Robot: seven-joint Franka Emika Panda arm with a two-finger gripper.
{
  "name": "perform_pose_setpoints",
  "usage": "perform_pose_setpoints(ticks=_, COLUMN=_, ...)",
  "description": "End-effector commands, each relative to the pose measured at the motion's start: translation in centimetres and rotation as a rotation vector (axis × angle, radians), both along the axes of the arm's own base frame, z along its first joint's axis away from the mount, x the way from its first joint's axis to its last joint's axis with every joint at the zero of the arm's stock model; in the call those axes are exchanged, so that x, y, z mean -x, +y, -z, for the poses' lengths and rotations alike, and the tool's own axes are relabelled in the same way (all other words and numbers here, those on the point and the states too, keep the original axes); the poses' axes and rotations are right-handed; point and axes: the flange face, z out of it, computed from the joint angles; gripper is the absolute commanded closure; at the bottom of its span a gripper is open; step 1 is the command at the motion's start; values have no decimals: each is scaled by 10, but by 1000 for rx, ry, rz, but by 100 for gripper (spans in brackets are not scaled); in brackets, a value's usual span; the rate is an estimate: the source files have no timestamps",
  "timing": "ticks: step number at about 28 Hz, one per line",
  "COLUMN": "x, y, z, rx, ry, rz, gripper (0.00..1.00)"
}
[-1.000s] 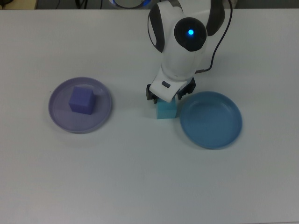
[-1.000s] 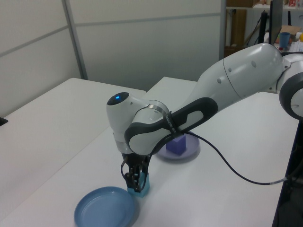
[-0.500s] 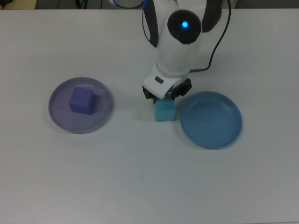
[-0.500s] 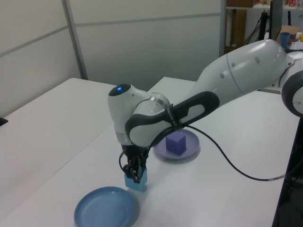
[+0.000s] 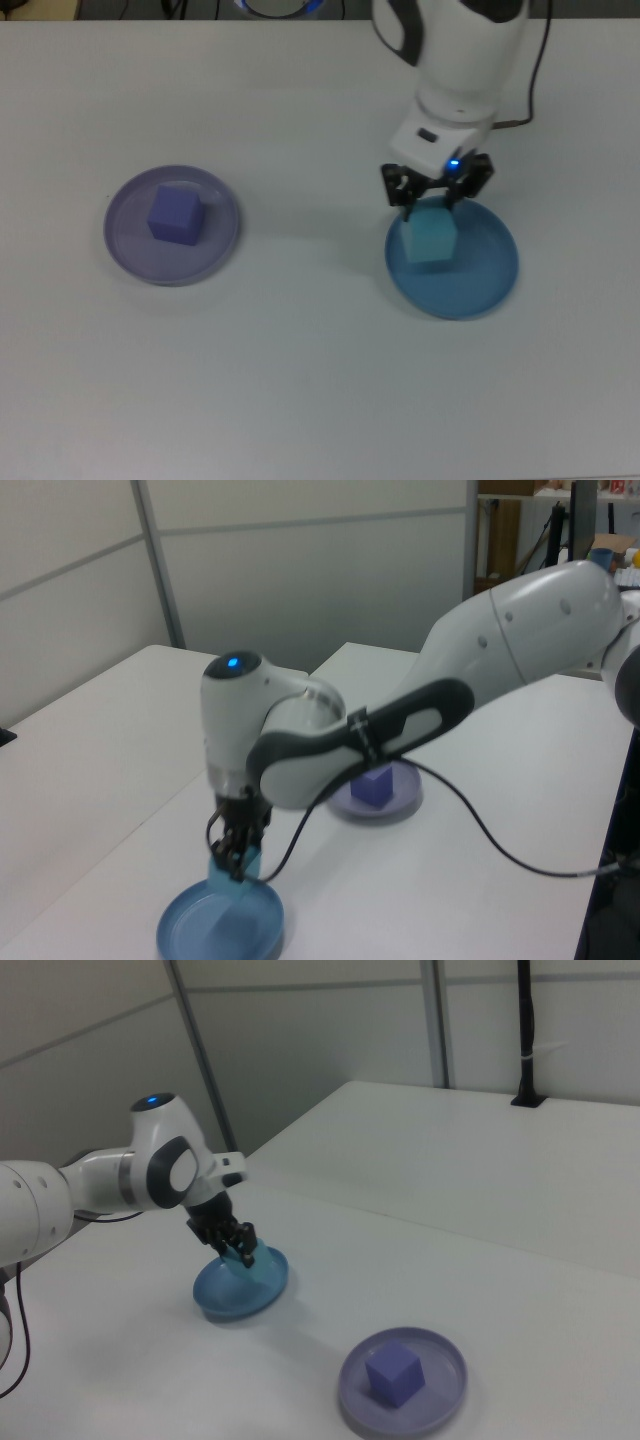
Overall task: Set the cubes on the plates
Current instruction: 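Carry the cyan cube onto the light-blue plate and release it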
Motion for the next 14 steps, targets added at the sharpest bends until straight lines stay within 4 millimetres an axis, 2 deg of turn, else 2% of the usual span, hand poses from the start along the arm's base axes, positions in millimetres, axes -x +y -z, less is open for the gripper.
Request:
perform_pose_setpoints(ticks=1, x=-5, y=20, z=35, rx=25, ry=-26, rz=8, gripper=88)
perform_pose_setpoints(ticks=2, x=-6, y=20, z=40, rx=30, ry=-28, rz=5, gripper=82)
perform_pose_setpoints(ticks=4, x=-7, y=20, z=49, rx=36, ry=-22, rz=1, gripper=55)
perform_pose_setpoints(ticks=6, x=-8, y=20, z=54, rx=38, ry=-18, rz=-2, gripper=44)
perform_pose_setpoints(ticks=7, x=-8, y=19, z=55, rx=39, ry=-18, rz=-3, gripper=27)
perform_pose_setpoints(ticks=10, x=-7, y=20, z=55, rx=39, ry=-14, rz=-5, gripper=18)
perform_pose_setpoints(ticks=11, x=-7, y=19, z=54, rx=37, ry=-13, rz=0, gripper=5)
perform_pose_setpoints(ticks=12, x=-6, y=19, z=48, rx=35, ry=-19, rz=-1, gripper=0)
perform_pose_setpoints(ticks=14, x=-6, y=19, z=43, rx=33, ry=-23, rz=2, gripper=0)
